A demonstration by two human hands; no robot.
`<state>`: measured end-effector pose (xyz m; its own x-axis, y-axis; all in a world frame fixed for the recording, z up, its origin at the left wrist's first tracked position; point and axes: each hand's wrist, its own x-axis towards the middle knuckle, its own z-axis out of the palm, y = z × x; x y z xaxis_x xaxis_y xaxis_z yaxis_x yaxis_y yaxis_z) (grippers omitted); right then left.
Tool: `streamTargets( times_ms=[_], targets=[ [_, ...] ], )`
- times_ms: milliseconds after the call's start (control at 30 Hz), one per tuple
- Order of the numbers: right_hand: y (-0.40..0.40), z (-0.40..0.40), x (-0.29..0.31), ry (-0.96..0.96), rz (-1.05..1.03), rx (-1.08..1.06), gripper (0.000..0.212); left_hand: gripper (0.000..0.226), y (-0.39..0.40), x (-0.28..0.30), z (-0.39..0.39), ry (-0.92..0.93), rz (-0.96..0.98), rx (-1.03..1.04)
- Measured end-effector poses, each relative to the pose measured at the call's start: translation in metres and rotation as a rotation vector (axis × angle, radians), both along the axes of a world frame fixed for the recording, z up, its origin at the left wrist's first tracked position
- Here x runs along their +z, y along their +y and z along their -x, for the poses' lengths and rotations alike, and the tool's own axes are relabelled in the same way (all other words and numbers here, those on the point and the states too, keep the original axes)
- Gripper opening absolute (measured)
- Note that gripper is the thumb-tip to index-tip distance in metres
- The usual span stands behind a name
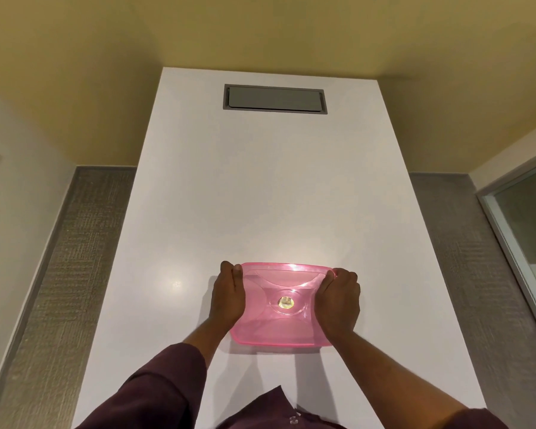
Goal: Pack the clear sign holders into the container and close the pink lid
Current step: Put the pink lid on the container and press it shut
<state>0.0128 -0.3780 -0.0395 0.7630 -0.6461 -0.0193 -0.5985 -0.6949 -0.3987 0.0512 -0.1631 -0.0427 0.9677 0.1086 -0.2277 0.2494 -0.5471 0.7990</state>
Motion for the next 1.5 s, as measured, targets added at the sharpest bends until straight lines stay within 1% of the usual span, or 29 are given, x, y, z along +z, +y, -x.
streamTargets(
  times_ms=[233, 533, 633, 767, 833, 933, 1000, 1133, 1300, 1500],
  targets=[
    [-0.006, 0.002, -0.001, -0.023, -0.050, 0.041, 0.024, 0.030, 0.001, 0.005, 0.000, -0.015, 0.011, -0.024],
    [-0.008, 0.004, 0.002, -0.047, -0.090, 0.052, 0.024, 0.028, 0.009, 0.004, 0.002, 0.031, -0.006, -0.083],
    [-0.016, 0.003, 0.000, -0.035, -0.115, 0.074, 0.023, 0.028, 0.008, 0.002, 0.000, 0.072, 0.004, -0.056],
    [-0.017, 0.000, -0.002, -0.062, -0.171, 0.033, 0.025, 0.030, -0.002, -0.002, -0.001, 0.114, 0.004, 0.018],
    [-0.014, -0.001, -0.002, -0.082, -0.159, 0.024, 0.027, 0.030, -0.004, -0.006, 0.002, 0.105, -0.031, 0.035],
    [-0.015, -0.001, -0.005, -0.077, -0.164, 0.017, 0.022, 0.031, -0.004, -0.011, 0.004, 0.074, -0.073, 0.050],
    [-0.017, -0.002, -0.008, -0.052, -0.204, -0.011, 0.022, 0.031, -0.004, -0.014, 0.003, 0.067, -0.087, 0.040],
    [-0.022, -0.005, -0.011, -0.018, -0.305, -0.054, 0.035, 0.032, -0.003, -0.017, 0.002, 0.048, -0.088, 0.035],
    [-0.029, -0.008, -0.011, -0.025, -0.520, -0.101, 0.028, 0.032, -0.004, -0.021, 0.002, 0.038, -0.084, 0.043],
    [-0.032, -0.013, -0.009, -0.005, -0.641, -0.120, 0.025, 0.032, -0.005, -0.019, 0.002, 0.027, -0.095, 0.045]
  ],
)
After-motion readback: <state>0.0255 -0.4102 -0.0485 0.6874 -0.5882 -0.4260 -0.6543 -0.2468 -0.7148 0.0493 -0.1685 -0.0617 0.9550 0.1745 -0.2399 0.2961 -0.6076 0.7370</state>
